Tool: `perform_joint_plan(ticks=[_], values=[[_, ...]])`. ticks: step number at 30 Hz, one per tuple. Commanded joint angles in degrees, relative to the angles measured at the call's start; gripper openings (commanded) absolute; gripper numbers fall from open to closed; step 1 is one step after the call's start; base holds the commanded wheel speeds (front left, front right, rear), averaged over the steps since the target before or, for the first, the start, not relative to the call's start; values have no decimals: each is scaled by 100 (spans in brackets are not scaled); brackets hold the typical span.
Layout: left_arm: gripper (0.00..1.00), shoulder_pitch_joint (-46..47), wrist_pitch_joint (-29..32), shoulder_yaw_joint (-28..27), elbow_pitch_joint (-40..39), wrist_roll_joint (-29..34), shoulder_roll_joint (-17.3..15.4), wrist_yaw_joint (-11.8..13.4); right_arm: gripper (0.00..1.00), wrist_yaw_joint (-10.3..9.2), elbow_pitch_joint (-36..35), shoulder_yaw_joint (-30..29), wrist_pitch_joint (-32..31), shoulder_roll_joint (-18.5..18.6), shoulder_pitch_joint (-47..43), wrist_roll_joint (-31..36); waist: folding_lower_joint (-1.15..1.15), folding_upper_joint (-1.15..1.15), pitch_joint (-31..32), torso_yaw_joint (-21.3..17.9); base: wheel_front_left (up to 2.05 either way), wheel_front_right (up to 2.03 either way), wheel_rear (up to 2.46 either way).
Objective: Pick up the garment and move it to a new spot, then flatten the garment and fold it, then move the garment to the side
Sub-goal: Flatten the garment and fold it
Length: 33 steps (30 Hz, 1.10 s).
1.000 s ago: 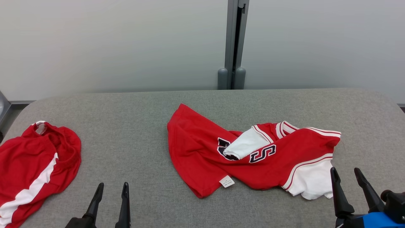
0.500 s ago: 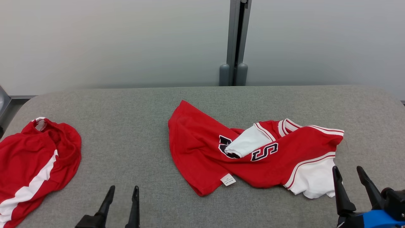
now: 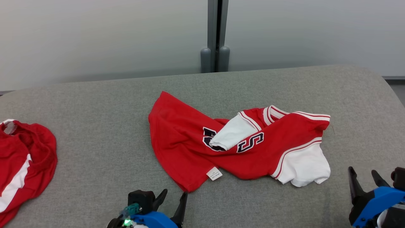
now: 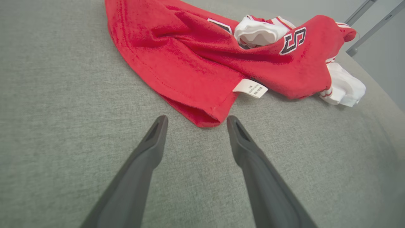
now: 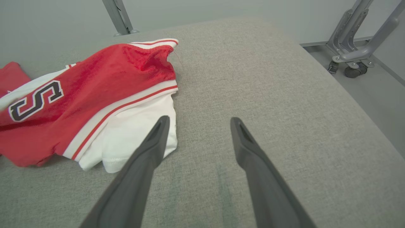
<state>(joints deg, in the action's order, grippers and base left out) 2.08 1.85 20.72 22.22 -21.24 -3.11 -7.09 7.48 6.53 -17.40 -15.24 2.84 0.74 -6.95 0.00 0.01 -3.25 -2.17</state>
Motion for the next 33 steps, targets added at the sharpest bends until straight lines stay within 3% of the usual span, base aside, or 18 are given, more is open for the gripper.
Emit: perform_joint_plan(ticks=[1, 4, 11, 20, 30, 31, 32, 33], values=[[100, 174, 146, 34, 115, -89, 5, 70, 100, 3, 141, 0, -61, 7, 153, -46, 0, -1, -43, -45, 0, 0, 0], [100, 400, 357, 155, 320, -293, 17, 284, 100, 3, 443, 47, -67, 11, 426, -116, 0, -1, -141, -129, 0, 0, 0], [100, 982, 233, 395, 871, -1088, 20, 530, 100, 3, 1278, 266, 226, 12, 1002, -219, 0, -1, -384, -250, 0, 0, 0], [100, 1315, 748, 1086, 1478, -1493, 24, 1188, 100, 3, 2170, 559, 358, 10, 1431, -233, 0, -1, -609, -267, 0, 0, 0], [100, 1442, 1301, 1564, 1836, -1671, 32, 1466, 100, 3, 3123, 856, 553, 3, 1930, -380, 0, -1, -847, -220, 0, 0, 0], [93, 1444, 1359, 1592, 1876, -1667, 33, 1465, 100, 3, 3226, 912, 532, -3, 1951, -320, 0, -1, -862, -208, 0, 0, 0], [65, 1441, 1417, 1626, 1909, -1663, 36, 1433, 100, 5, 3331, 954, 471, -5, 1968, -299, 0, -1, -878, -195, 0, 0, 0], [44, 1435, 1453, 1652, 1931, -1676, 37, 1398, 95, 8, 3419, 1002, 433, -17, 1982, -253, 0, -1, -888, -184, 0, 0, 0]])
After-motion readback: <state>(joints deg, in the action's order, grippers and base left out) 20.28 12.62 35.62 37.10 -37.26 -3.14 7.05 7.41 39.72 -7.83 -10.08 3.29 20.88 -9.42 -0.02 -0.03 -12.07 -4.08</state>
